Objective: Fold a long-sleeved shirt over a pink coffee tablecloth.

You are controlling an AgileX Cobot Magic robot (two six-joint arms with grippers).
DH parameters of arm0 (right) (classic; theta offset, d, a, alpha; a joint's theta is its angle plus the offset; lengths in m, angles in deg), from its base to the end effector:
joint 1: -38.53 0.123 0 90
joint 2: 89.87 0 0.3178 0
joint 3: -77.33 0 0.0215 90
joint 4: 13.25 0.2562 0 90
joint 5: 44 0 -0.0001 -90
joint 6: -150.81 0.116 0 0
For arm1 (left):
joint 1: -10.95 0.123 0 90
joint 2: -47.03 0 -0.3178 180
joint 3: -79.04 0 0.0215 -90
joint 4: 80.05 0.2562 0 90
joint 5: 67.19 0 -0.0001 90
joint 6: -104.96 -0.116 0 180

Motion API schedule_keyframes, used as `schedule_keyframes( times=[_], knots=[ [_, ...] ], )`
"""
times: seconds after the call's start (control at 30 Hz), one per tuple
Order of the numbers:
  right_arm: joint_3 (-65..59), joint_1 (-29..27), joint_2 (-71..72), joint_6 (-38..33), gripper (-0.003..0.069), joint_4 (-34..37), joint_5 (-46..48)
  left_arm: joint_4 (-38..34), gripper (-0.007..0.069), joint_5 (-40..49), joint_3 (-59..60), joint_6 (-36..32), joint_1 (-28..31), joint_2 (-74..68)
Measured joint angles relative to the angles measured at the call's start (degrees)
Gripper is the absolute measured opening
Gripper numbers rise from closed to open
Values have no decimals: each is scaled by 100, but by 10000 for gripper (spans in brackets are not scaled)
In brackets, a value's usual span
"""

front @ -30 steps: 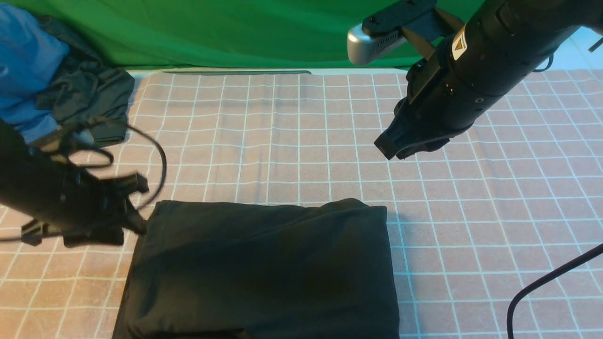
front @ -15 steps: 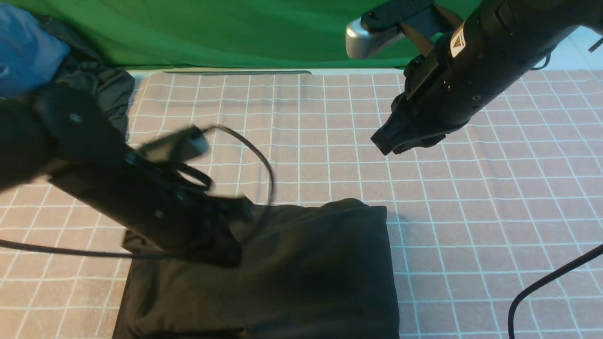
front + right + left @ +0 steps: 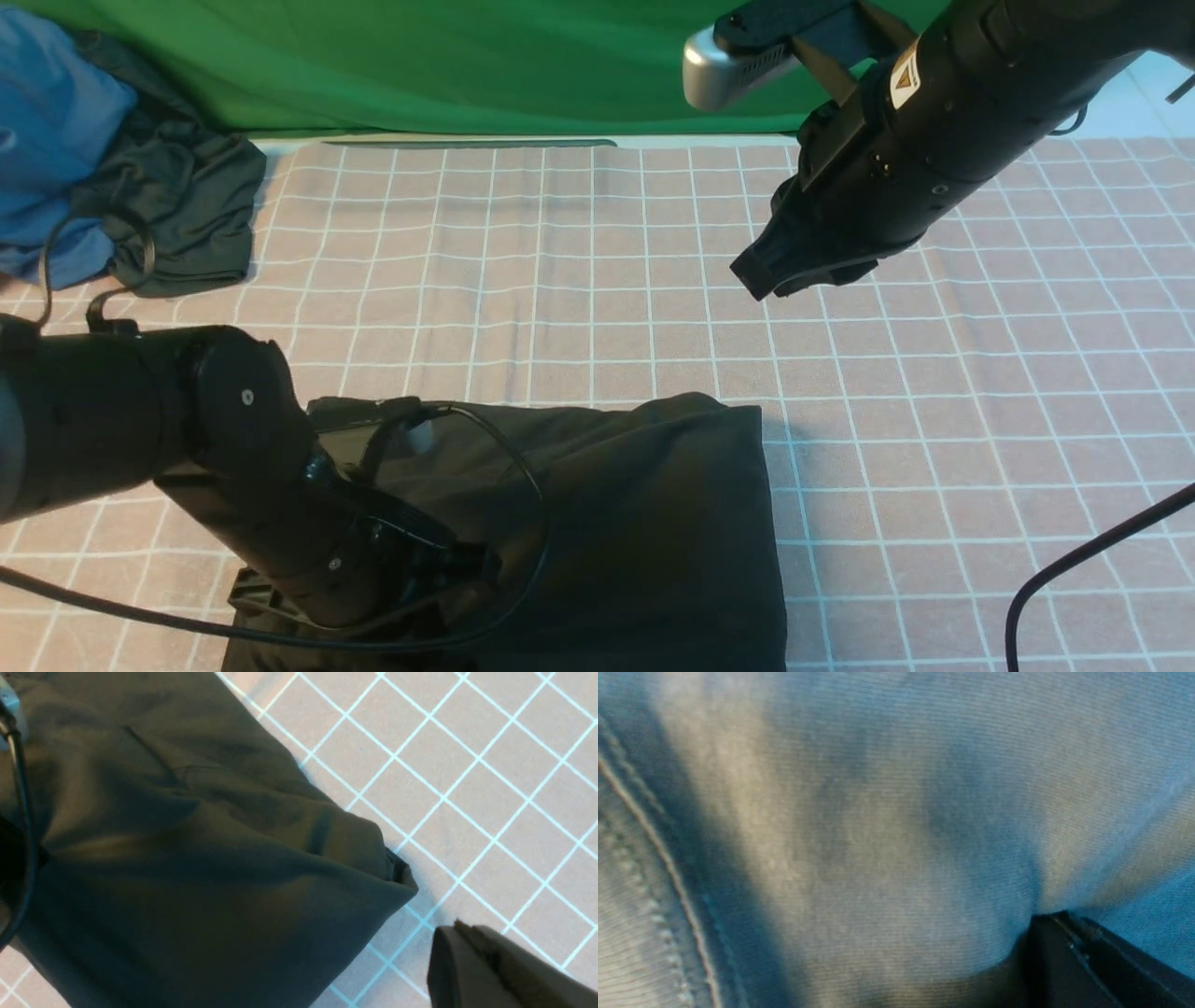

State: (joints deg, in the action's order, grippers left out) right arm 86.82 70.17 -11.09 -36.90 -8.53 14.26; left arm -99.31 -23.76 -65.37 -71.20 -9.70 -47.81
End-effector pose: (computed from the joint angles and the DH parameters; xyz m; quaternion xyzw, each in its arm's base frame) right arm 0.3163 0.2044 0.3483 -0.3138 0.9127 0.0922 0.2449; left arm 0.2256 -0.1131 0.1779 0.0300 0.9908 -0.1298 0.0259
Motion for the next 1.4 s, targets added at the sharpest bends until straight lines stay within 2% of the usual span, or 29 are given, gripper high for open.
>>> schedule_keyframes(
  times=[0.13, 0.3, 0.43, 0.57, 0.8, 1.1, 1.2, 1.27, 1.33, 1.4],
  knots=[
    [0, 0, 0, 0, 37, 5, 115, 70, 13, 114, -106, 168, 0, 180],
    [0, 0, 0, -171, 37, 121, 931, 76, 13, 321, -182, 386, 0, 797],
    [0, 0, 0, -343, 37, 275, 1114, 81, 13, 392, -148, 532, 0, 934],
    [0, 0, 0, -416, 37, 449, 1078, 121, 13, 126, 193, 604, 0, 888],
    [0, 0, 0, -458, 37, 550, 967, 379, 13, -457, 839, 1157, 0, 792],
    [0, 0, 0, -475, 37, 564, 901, 543, 13, 150, 44, 1277, 58, 1272],
    [0, 0, 0, -475, 37, 564, 901, 1096, 13, 560, -459, 1862, 460, 1492],
    [0, 0, 0, -475, 39, 568, 889, 1427, 13, 842, -697, 2054, 938, 1490],
    [0, 0, 0, -475, 41, 568, 884, 1359, 13, 912, -858, 1953, 1688, 1373],
    [0, 0, 0, -475, 41, 568, 879, 828, 13, 862, -919, 1523, 2330, 1145]
  ],
)
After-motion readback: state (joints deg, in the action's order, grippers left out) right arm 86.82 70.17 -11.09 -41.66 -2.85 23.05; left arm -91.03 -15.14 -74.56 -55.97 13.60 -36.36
